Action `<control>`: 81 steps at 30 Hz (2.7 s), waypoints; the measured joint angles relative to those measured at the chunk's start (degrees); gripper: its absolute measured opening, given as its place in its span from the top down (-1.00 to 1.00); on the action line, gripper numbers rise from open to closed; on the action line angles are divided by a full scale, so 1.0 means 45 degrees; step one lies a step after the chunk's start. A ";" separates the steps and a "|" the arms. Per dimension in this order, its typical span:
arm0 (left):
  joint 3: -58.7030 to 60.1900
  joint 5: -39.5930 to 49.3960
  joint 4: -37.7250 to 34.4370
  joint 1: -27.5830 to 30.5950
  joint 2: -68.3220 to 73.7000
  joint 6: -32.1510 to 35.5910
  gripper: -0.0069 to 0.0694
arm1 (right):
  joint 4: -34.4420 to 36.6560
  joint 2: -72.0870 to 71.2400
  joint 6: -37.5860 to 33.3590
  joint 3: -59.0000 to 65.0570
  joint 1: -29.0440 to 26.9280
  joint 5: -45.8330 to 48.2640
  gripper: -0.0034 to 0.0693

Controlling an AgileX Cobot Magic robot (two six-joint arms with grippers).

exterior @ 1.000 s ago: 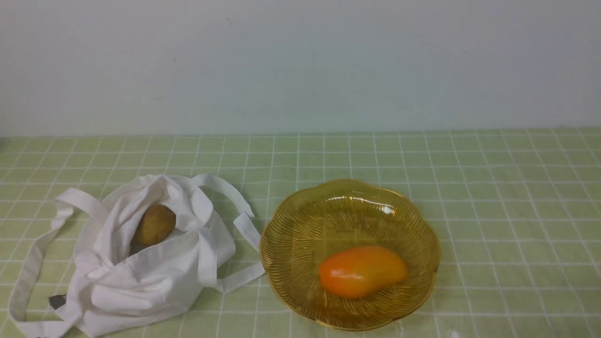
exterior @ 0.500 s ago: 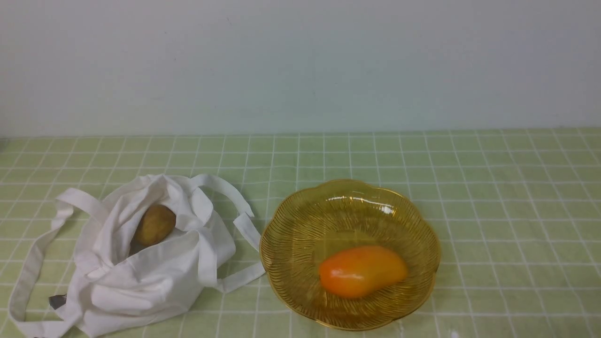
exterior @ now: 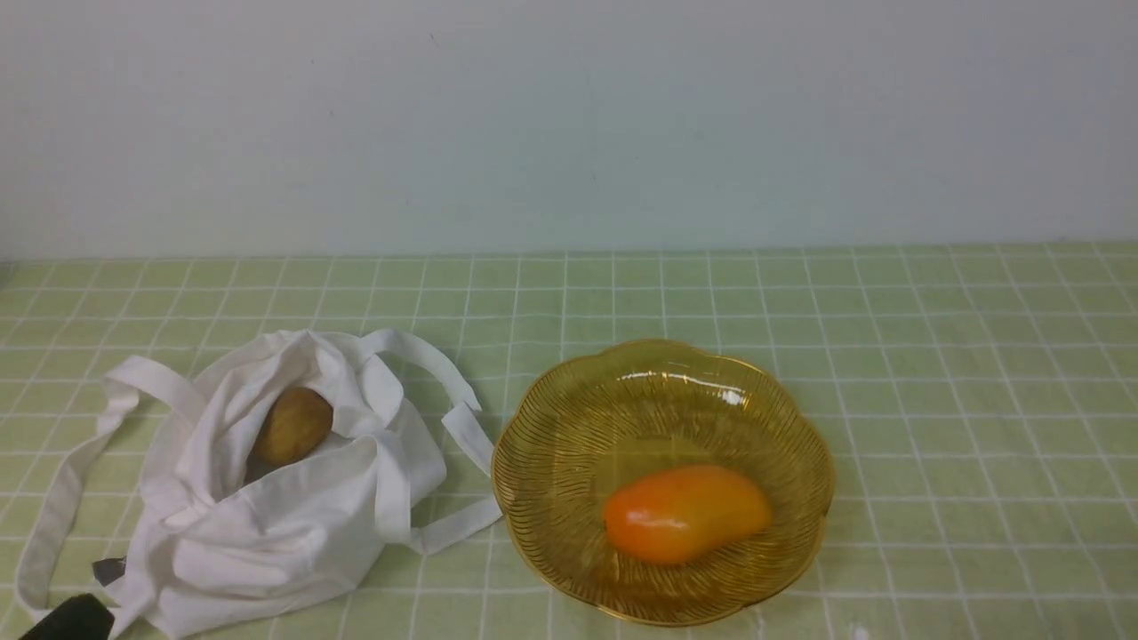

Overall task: Take the fruit out of the bag on the green coffee tablecloth and place them on the plate.
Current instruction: 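Reach into the cloth bag and grasp the kiwi with the left gripper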

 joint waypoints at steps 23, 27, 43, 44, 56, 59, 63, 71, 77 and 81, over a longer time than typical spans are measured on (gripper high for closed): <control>-0.5713 -0.0633 -0.1572 0.0000 0.2481 0.1147 0.84 | 0.0000 0.0000 0.0000 0.0000 0.0000 0.0000 0.93; -0.9050 0.5593 -0.1259 0.0000 0.7111 0.2037 0.84 | 0.0000 0.0000 0.0000 0.0000 0.0000 0.0000 0.93; -1.4542 0.9408 0.0560 0.0000 1.9024 0.3818 0.84 | 0.0000 0.0000 0.0000 0.0000 0.0000 0.0000 0.93; -1.4626 0.9340 0.0653 0.0000 1.9242 0.3805 0.84 | 0.0000 0.0000 0.0000 0.0000 0.0000 0.0000 0.93; -1.5084 0.7568 0.2123 0.0000 2.2415 0.3935 0.70 | 0.0000 0.0000 0.0000 0.0000 0.0000 0.0000 0.93; -1.5084 0.7200 0.2404 0.0000 2.2721 0.3956 0.49 | 0.0000 0.0000 0.0000 0.0000 0.0000 0.0000 0.93; -1.5086 0.6700 0.3133 0.0000 2.2874 0.3708 -0.01 | 0.0000 0.0000 0.0000 0.0000 0.0000 0.0000 0.93; -1.5108 0.5231 0.3658 0.0000 2.3227 0.3091 -0.72 | 0.0000 0.0000 0.0000 0.0000 0.0000 0.0000 0.93; -1.5525 0.5766 0.3550 -0.0127 2.3242 0.3136 -0.76 | 0.0000 0.0000 0.0000 0.0000 0.0000 0.0000 0.93; -1.6461 0.6869 0.3517 -0.0783 2.3125 0.3606 -0.68 | 0.0000 0.0000 0.0000 0.0000 0.0000 0.0000 0.93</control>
